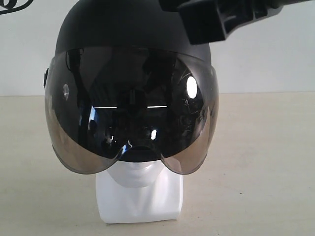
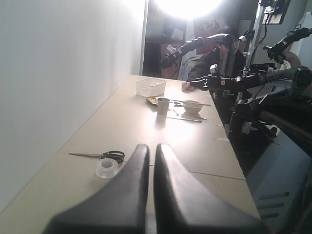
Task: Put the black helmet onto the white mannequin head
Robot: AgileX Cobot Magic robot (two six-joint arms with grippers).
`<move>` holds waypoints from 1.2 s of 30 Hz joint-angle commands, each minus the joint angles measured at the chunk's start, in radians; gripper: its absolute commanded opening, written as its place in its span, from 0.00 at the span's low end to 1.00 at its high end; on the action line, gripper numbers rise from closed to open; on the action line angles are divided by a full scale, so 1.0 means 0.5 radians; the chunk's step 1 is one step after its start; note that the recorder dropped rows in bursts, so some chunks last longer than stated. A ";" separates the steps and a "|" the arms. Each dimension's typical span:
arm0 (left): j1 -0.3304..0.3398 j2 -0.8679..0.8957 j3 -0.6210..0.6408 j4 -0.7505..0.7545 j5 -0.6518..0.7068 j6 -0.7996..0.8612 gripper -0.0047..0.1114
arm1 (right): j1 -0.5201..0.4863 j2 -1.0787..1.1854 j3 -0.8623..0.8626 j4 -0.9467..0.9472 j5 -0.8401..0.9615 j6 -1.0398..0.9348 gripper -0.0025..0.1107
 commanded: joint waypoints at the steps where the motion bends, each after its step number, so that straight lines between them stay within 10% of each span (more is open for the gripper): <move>1: -0.011 -0.001 -0.002 0.076 -0.003 -0.041 0.08 | 0.000 0.009 -0.007 0.134 -0.024 -0.131 0.02; 36: -0.011 -0.001 0.100 0.130 -0.003 -0.235 0.08 | 0.000 0.032 -0.007 0.469 0.121 -0.262 0.02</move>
